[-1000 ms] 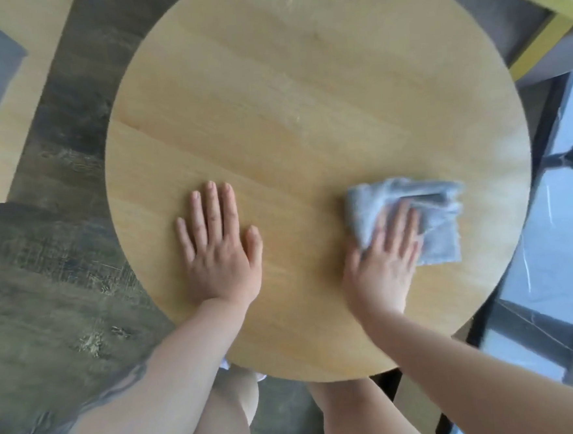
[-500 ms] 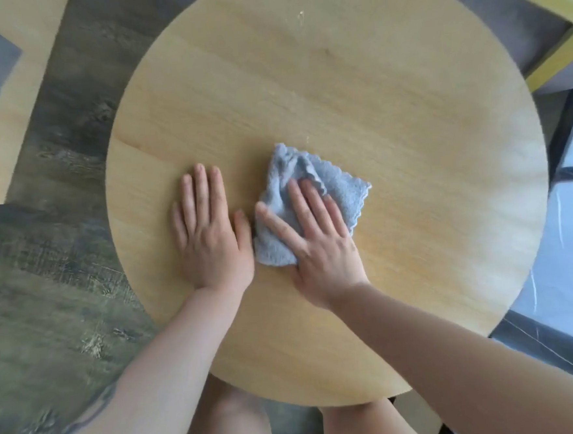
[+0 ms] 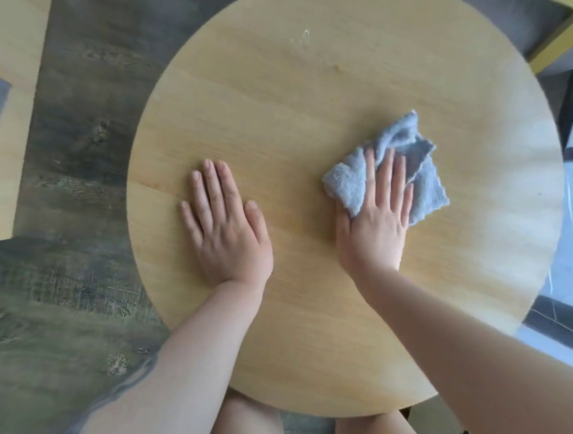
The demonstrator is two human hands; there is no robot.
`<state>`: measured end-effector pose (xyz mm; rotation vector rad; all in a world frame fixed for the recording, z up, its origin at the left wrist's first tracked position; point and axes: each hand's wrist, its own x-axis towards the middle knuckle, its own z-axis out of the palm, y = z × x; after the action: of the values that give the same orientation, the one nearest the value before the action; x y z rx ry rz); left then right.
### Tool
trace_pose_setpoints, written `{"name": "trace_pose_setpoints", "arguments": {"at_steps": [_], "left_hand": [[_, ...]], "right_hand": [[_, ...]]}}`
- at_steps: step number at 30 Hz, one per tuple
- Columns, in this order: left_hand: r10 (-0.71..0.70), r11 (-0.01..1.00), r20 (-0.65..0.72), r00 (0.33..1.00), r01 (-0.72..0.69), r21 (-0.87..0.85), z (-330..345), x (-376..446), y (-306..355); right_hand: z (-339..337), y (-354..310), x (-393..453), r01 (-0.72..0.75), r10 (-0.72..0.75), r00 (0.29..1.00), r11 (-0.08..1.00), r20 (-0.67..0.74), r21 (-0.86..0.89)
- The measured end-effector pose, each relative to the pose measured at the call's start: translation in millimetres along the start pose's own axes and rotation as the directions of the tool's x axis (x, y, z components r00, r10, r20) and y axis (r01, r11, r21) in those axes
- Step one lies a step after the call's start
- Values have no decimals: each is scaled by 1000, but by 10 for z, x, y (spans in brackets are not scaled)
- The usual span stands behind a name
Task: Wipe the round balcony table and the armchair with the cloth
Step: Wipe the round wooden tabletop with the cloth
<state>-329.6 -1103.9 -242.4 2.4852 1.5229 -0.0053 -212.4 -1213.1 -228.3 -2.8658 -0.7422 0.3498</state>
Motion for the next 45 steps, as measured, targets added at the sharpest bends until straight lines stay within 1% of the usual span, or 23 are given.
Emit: {"name": "trace_pose_setpoints", "arguments": {"at_steps": [2, 4, 6, 8, 10, 11, 13, 15, 17, 19, 21, 23, 25, 26, 29, 31, 33, 35, 36, 39, 41, 43, 45], "left_hand": [[-10, 1000, -2, 1000, 10, 6, 2, 8, -9], [-3, 1000, 7, 1000, 2, 18, -1, 6, -21], [8, 1000, 16, 1000, -8, 21, -4, 12, -14], [5, 1000, 22, 1000, -5, -2, -10, 9, -4], [4, 1000, 17, 1000, -4, -10, -7, 7, -15], [0, 1000, 17, 1000, 1, -9, -6, 14, -22], [4, 1000, 28, 1000, -4, 0, -17, 6, -36], [19, 1000, 38, 999, -20, 12, -23, -4, -33], [12, 1000, 39, 999, -12, -3, -31, 14, -10], [0, 1000, 39, 999, 0, -14, -36, 22, -2], [-27, 999, 47, 999, 28, -30, -44, 28, 3], [-8, 998, 69, 998, 12, -60, -71, 59, 8], [96, 994, 89, 991, -91, -60, -104, 173, -17], [141, 989, 85, 986, -137, -50, -109, 269, -44], [164, 986, 81, 983, -163, -18, -124, 536, -113], [143, 990, 83, 986, -144, 8, -123, 607, -106], [137, 990, 82, 987, -140, 30, -130, 611, -85], [153, 986, 84, 985, -158, 51, -132, 598, -76], [152, 986, 87, 985, -157, 55, -131, 604, -73], [134, 989, 92, 987, -139, 44, -138, 604, -61], [138, 989, 93, 986, -143, 49, -137, 600, -60], [135, 989, 96, 986, -141, 53, -139, 615, -54], [141, 988, 99, 985, -147, 55, -139, 622, -52]], "right_hand": [[55, -165, -274, 107, -106, 994, 994, 35, -8], [61, -164, -163, 545, -536, 832, 838, 146, -33], [16, -1, 270, 685, -671, 726, 725, 151, -73], [-20, 129, 395, 286, -286, 958, 958, 12, -4], [1, -17, 144, -172, 175, 980, 985, -95, 33], [32, -146, 5, -138, 138, 987, 990, -82, 9], [89, -288, -109, 379, -376, 923, 925, 81, -26], [44, -189, 288, 732, -714, 679, 678, 171, -72], [-33, -36, 603, 572, -565, 820, 815, 95, -95], [-59, 11, 535, 43, -43, 999, 999, -31, -18], [-6, -142, 247, -149, 148, 987, 989, -61, -13], [50, -305, 102, 307, -304, 951, 951, 60, -35], [18, -299, 440, 733, -716, 675, 678, 177, -53], [-29, -276, 654, 754, -734, 653, 653, 186, -72], [-79, -154, 757, 175, -175, 984, 984, 7, -21], [-38, -289, 500, -65, 66, 997, 997, -35, 52], [16, -440, 417, 324, -326, 942, 946, 85, 32], [-29, -419, 838, 726, -713, 677, 687, 180, -9], [-85, -396, 1103, 746, -732, 658, 665, 178, -22], [-152, -277, 1435, 115, -116, 993, 992, 4, 54], [-113, -489, 1270, -171, 174, 981, 984, -81, 41], [-47, -823, 1151, 222, -222, 974, 975, 51, 0], [-70, -978, 1371, 706, -682, 687, 708, 250, -9]]}}
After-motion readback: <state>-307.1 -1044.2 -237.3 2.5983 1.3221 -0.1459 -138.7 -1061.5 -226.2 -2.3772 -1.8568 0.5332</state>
